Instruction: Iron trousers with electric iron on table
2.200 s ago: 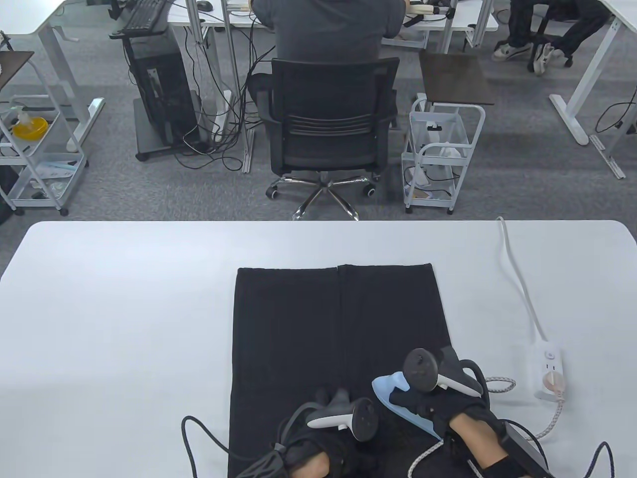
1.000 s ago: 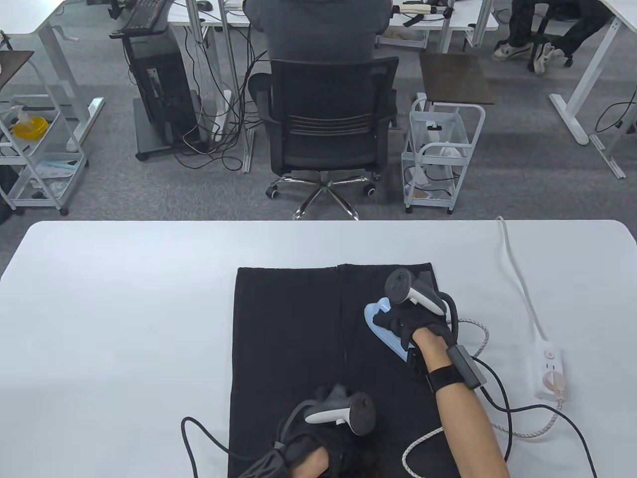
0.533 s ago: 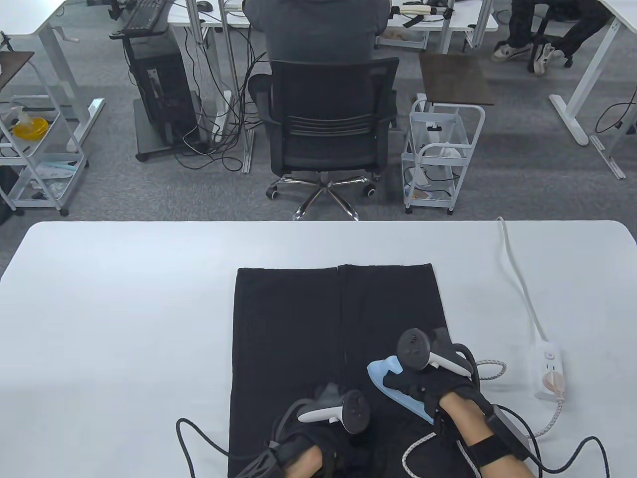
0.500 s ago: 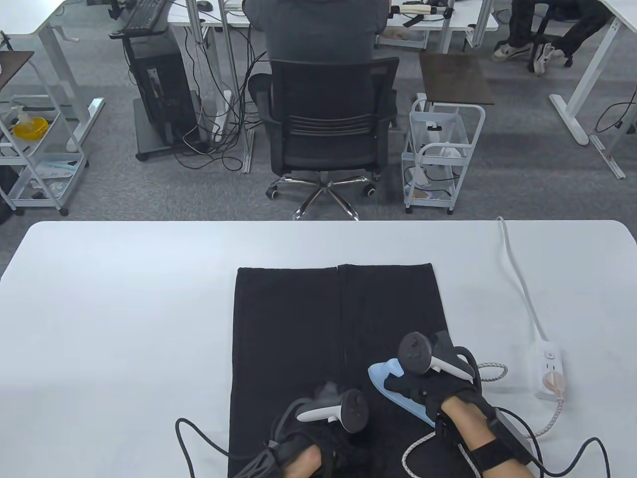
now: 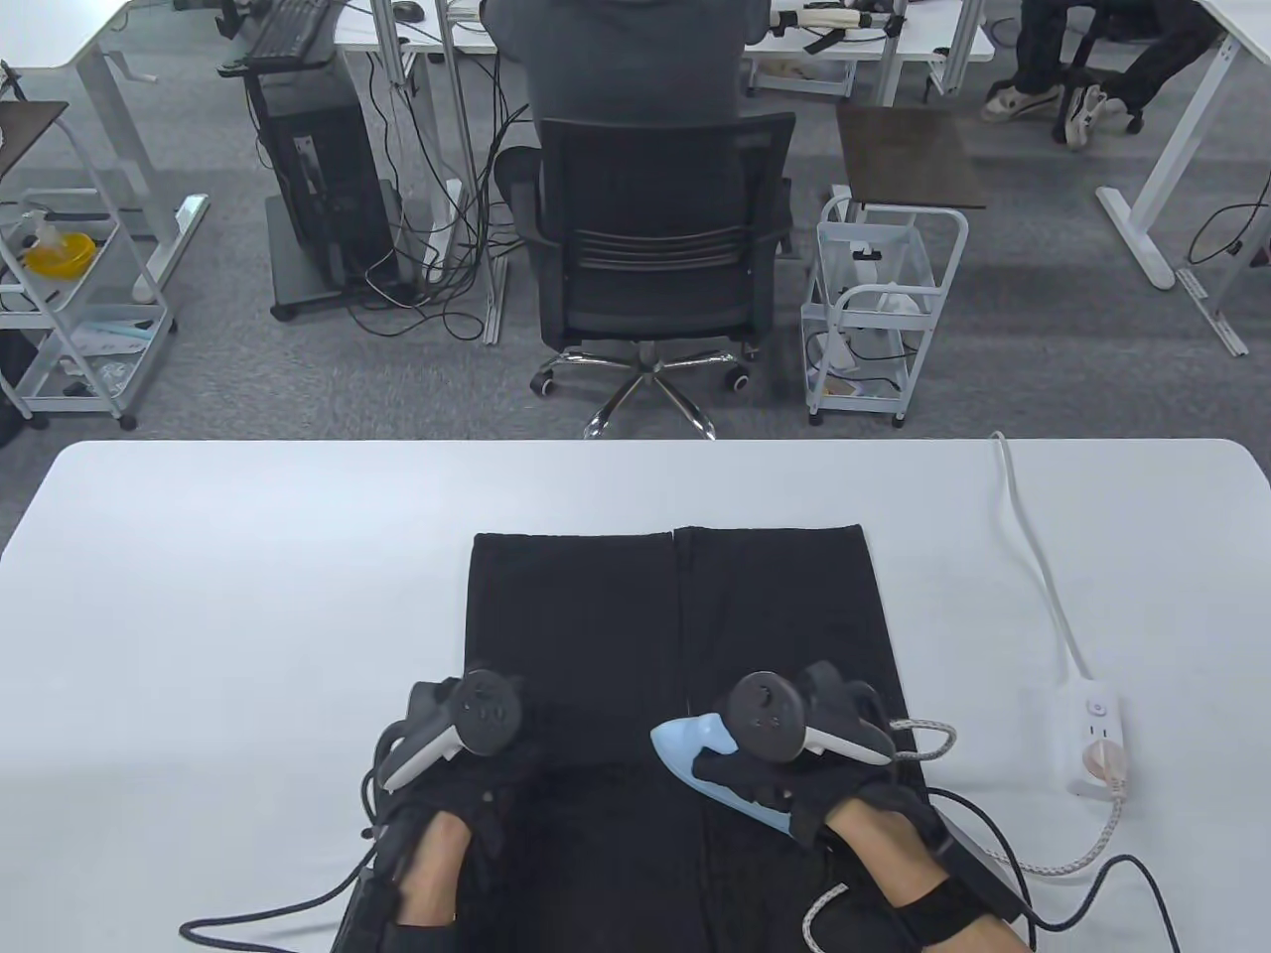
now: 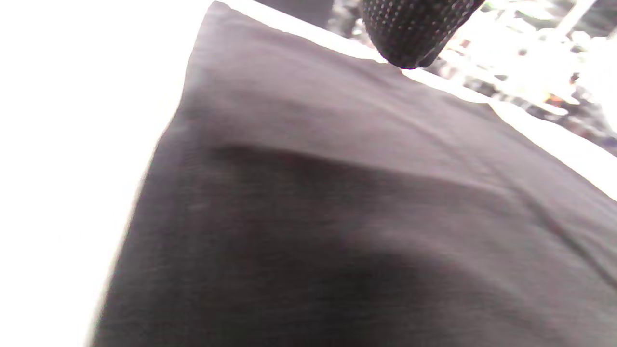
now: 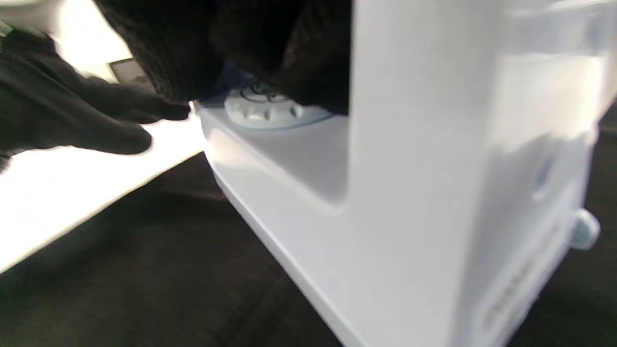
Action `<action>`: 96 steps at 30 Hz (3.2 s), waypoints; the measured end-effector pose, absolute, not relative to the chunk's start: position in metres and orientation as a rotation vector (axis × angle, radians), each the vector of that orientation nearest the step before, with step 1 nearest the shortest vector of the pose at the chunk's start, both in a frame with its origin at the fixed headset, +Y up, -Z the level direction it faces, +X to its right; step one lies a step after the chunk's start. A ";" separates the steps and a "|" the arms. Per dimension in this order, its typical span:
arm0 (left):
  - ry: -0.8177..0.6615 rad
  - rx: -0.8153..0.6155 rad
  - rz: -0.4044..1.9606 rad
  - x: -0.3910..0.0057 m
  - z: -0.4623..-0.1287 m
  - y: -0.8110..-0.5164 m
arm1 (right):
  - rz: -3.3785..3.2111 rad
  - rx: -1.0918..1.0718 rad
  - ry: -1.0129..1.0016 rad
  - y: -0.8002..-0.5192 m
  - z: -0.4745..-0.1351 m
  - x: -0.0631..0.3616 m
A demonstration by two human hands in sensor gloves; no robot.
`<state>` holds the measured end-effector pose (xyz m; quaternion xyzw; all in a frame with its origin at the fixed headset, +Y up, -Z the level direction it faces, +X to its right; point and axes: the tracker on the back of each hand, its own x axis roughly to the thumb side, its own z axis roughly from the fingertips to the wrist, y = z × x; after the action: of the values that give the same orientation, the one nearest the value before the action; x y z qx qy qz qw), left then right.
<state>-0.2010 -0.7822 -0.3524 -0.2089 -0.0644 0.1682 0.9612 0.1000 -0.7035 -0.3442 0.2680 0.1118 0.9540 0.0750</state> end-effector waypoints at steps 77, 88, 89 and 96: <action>0.016 -0.689 0.451 -0.219 -0.358 -0.824 | 2.965 0.364 0.604 -0.761 -0.499 -0.042; 0.012 -0.696 0.450 -0.217 -0.359 -0.823 | 2.998 0.372 0.615 -0.761 -0.481 -0.039; 0.013 -0.695 0.450 -0.217 -0.359 -0.823 | 2.995 0.414 0.616 -0.761 -0.475 -0.038; 0.006 -0.695 0.469 -0.218 -0.359 -0.824 | 2.982 0.678 0.636 -0.762 -0.423 -0.033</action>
<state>-0.2181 -0.8243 -0.3591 -0.3373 0.0027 0.2276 0.9134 -0.0328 -0.7623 -0.4226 0.2169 0.2035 0.9547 0.0091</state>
